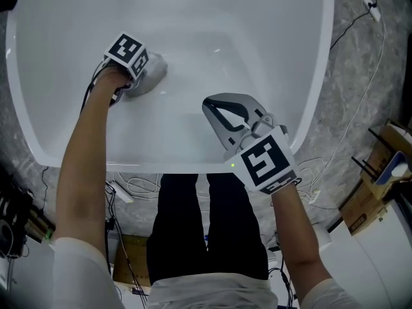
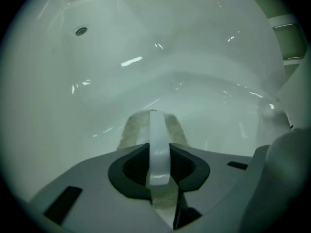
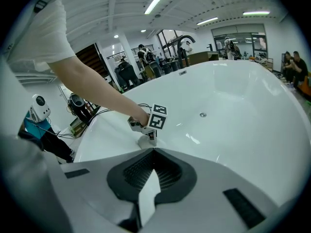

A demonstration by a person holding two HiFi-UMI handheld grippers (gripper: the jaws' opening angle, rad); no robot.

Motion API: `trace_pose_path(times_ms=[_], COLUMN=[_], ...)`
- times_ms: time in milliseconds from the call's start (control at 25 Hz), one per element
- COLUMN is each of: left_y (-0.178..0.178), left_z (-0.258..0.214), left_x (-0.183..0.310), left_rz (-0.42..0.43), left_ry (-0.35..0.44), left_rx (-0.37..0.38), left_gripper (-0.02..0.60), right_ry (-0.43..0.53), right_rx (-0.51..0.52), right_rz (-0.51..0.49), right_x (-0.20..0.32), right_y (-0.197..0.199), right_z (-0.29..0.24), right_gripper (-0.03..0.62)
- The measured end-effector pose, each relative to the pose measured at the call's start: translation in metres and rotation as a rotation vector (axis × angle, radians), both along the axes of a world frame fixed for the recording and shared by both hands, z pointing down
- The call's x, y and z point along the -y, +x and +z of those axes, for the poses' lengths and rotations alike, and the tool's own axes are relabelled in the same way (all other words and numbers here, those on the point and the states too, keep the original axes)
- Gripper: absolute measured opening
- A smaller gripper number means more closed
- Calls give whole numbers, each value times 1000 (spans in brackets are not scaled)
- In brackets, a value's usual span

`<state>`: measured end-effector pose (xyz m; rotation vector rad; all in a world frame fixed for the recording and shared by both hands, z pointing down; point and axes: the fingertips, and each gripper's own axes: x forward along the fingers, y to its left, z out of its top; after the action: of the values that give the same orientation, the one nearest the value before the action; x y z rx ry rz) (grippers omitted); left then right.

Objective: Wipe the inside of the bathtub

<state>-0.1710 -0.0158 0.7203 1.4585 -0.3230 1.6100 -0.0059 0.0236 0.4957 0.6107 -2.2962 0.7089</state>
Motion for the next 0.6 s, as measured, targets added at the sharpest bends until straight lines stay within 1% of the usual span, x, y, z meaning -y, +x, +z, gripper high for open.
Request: trace_pose_path(times_ms=[200, 400, 600], left_y=[49, 94, 125], left_z=[-1, 1, 0], left_x=[-3, -8, -13], left_rz=[15, 2, -4], left_ry=[-9, -11, -13], left_rx=[-48, -94, -139], left_gripper=[97, 97, 97], right_ry=[-6, -9, -13], right_rx=[-6, 5, 0], right_rz=[13, 32, 35], right_x=[0, -1, -6], right_y=[12, 26, 30], right_z=[-2, -4, -5], right_gripper=[20, 20, 20])
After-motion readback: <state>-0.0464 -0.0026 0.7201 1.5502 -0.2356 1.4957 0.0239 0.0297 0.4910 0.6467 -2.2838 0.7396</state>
